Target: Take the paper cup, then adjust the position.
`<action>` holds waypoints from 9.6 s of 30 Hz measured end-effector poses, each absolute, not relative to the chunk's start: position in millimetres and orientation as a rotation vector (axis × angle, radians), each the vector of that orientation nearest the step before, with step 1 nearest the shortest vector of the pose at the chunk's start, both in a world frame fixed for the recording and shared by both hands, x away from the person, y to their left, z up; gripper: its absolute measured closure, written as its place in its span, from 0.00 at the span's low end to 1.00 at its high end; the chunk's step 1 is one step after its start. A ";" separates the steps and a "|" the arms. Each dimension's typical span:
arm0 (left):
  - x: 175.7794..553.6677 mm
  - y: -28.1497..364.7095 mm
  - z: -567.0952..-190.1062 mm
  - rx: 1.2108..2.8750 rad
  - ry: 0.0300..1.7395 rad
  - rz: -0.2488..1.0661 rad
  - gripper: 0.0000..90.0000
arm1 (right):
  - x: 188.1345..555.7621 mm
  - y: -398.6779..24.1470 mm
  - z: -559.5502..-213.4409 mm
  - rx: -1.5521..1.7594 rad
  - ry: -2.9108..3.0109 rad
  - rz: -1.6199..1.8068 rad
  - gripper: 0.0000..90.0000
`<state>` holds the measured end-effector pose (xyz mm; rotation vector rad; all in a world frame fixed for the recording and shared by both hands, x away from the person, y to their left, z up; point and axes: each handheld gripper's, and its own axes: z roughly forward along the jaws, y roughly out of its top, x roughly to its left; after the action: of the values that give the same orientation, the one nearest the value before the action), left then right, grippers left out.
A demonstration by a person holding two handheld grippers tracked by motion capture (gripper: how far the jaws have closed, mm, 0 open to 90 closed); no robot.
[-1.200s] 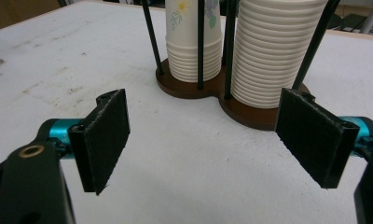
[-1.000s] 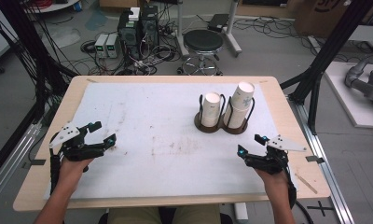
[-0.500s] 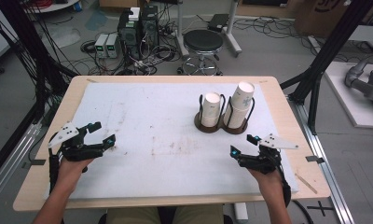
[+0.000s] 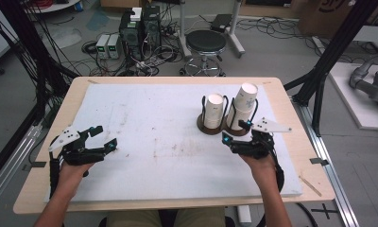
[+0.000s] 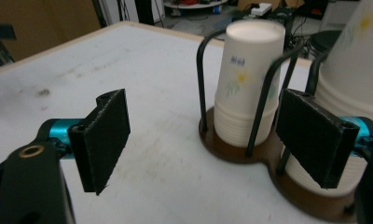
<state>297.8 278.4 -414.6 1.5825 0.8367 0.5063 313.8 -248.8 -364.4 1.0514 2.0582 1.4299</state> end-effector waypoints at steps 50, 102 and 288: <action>298.7 277.5 -414.8 1.556 0.821 0.469 0.18 | 429.3 -188.9 -339.7 1.133 2.113 1.059 0.26; 296.9 277.6 -413.8 1.548 0.801 0.449 0.18 | 411.2 -200.0 -268.1 1.030 2.121 1.124 0.43; 310.4 157.4 -369.4 1.966 0.258 0.132 0.21 | 326.7 -125.5 -348.0 0.231 2.779 1.299 0.41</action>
<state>310.4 157.4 -369.4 1.9662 0.2583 0.1322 326.7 -125.5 -348.0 0.2309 2.7787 1.2993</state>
